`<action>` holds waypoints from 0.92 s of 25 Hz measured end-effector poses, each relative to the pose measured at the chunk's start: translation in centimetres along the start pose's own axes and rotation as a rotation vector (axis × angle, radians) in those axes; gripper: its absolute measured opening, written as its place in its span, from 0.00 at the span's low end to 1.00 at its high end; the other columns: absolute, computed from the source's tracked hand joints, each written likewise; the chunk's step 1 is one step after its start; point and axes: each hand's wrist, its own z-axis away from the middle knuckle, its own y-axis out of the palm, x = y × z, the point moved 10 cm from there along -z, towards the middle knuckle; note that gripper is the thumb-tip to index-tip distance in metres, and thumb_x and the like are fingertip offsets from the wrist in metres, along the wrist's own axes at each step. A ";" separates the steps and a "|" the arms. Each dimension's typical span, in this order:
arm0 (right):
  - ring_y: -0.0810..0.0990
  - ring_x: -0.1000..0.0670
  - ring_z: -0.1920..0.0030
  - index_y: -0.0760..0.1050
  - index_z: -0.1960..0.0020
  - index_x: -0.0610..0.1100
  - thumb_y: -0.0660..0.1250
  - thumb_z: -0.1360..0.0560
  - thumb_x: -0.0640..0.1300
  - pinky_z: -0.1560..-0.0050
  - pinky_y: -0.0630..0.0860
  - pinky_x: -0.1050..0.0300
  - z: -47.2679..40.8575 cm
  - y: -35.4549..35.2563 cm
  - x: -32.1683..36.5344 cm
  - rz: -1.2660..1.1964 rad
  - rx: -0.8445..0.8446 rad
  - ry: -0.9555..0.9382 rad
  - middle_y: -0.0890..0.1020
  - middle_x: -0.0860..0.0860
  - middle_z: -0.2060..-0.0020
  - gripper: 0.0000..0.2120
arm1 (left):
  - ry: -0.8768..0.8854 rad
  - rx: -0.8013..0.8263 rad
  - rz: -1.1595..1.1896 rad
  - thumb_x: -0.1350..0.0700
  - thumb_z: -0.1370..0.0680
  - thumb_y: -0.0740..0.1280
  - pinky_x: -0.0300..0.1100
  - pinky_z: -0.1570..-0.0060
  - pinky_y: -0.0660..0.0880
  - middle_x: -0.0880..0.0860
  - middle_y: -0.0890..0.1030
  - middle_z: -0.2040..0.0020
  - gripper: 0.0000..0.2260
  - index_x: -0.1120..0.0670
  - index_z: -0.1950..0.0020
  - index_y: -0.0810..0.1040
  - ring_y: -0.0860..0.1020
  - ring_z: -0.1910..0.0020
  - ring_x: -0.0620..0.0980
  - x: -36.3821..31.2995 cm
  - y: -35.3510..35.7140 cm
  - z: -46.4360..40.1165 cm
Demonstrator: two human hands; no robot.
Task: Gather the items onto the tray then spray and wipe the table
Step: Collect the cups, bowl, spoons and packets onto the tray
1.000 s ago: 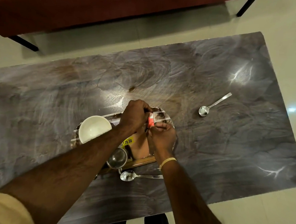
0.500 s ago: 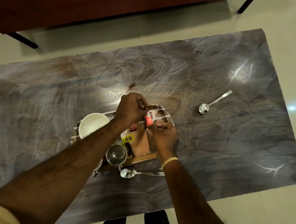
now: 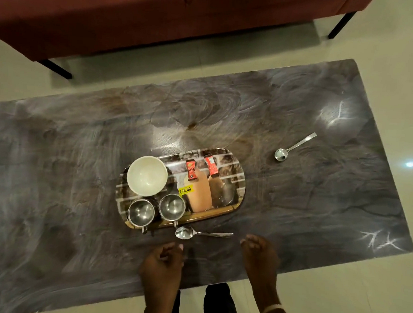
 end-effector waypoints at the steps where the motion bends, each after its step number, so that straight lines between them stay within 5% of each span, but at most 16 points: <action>1: 0.80 0.51 0.57 0.81 0.52 0.45 0.72 0.26 0.41 0.49 0.79 0.51 0.2 0.3 -0.1 0.013 0.020 -0.027 0.83 0.48 0.58 0.03 | -0.005 -0.010 -0.027 0.54 0.27 0.76 0.55 0.54 0.82 0.49 0.85 0.65 0.07 0.45 0.60 0.79 0.84 0.65 0.50 1.2 -0.1 -0.3; 4: 0.78 0.51 0.45 0.77 0.37 0.46 0.72 0.26 0.42 0.40 0.75 0.54 0.7 2.3 0.2 0.072 0.121 -0.146 0.80 0.51 0.47 0.18 | -0.067 0.003 -0.004 0.51 0.28 0.76 0.53 0.52 0.82 0.50 0.85 0.61 0.06 0.49 0.56 0.81 0.85 0.59 0.52 2.7 0.7 -1.0; 7: 0.72 0.55 0.43 0.73 0.33 0.52 0.70 0.24 0.44 0.44 0.70 0.63 1.0 3.5 1.1 0.196 0.187 -0.270 0.73 0.52 0.41 0.20 | -0.192 0.052 0.216 0.56 0.26 0.75 0.49 0.58 0.82 0.53 0.85 0.58 0.06 0.53 0.52 0.81 0.85 0.60 0.53 3.5 2.2 -2.1; 17: 0.74 0.55 0.52 0.75 0.51 0.50 0.66 0.22 0.42 0.49 0.77 0.58 -0.3 4.7 1.2 0.344 0.252 -0.481 0.75 0.53 0.51 0.03 | -0.274 0.147 0.333 0.62 0.22 0.69 0.46 0.57 0.82 0.56 0.85 0.56 0.02 0.58 0.51 0.81 0.84 0.58 0.52 4.7 4.9 -2.0; 23: 0.79 0.57 0.58 0.77 0.55 0.53 0.67 0.23 0.41 0.56 0.76 0.62 -0.9 3.7 2.6 0.146 0.537 -0.505 0.80 0.55 0.61 0.07 | -0.011 0.260 0.173 0.55 0.25 0.73 0.49 0.63 0.82 0.55 0.85 0.63 0.06 0.57 0.56 0.81 0.85 0.66 0.51 0.7 7.3 -0.5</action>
